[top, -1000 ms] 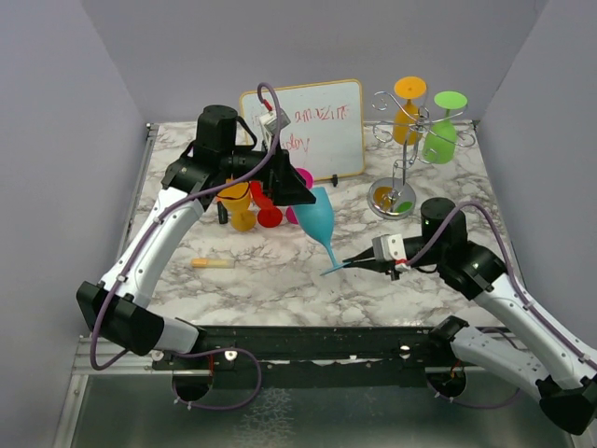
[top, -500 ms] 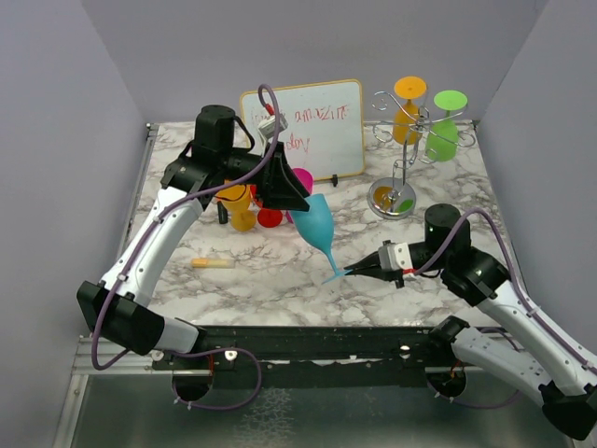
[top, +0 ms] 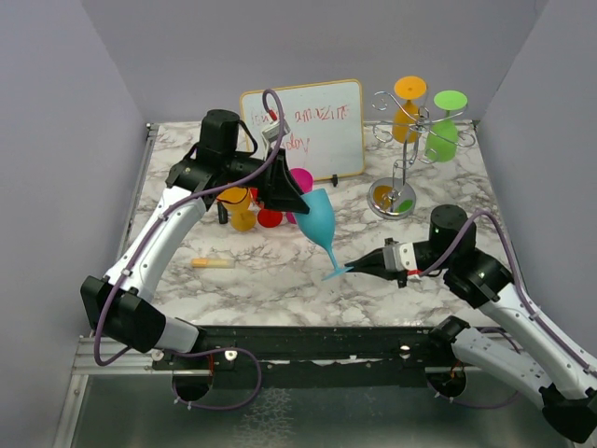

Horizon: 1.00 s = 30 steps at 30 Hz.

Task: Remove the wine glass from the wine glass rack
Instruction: Place the wine glass at the center of the board.

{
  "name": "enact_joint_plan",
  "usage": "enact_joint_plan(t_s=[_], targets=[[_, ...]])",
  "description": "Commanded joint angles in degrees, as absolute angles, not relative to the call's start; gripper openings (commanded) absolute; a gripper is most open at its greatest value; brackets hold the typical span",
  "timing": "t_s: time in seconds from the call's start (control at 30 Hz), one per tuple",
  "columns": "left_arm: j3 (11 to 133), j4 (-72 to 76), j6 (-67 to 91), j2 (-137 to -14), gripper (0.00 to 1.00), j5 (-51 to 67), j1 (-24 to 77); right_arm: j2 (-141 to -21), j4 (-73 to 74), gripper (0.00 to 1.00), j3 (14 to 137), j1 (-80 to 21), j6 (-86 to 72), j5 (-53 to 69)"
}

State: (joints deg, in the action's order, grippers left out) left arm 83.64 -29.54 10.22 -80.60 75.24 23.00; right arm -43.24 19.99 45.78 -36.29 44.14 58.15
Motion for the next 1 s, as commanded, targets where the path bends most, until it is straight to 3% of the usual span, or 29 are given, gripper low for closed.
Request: enact_joint_plan(t_s=[0.0, 0.2, 0.47, 0.67, 0.97], targets=[[82.64, -29.70, 8.55, -79.95, 0.39, 78.19, 23.20, -42.77, 14.73, 0.01, 43.96, -36.39, 41.40, 57.69], [82.10, -29.66, 6.92, -78.67, 0.29, 81.81, 23.20, -42.30, 12.96, 0.01, 42.72, -36.39, 40.51, 55.86], [81.58, -29.62, 4.92, -76.97, 0.00, 84.05, 23.20, -42.76, 13.09, 0.03, 43.04, -36.34, 40.61, 52.66], [81.30, -29.62, 3.02, -75.58, 0.00, 85.50, 23.20, -42.77, 13.45, 0.25, 43.03, -36.39, 40.82, 50.94], [81.47, -29.62, 3.04, -74.66, 0.00, 81.63, 23.20, -42.28, 12.92, 0.30, 42.52, -36.39, 40.76, 49.54]])
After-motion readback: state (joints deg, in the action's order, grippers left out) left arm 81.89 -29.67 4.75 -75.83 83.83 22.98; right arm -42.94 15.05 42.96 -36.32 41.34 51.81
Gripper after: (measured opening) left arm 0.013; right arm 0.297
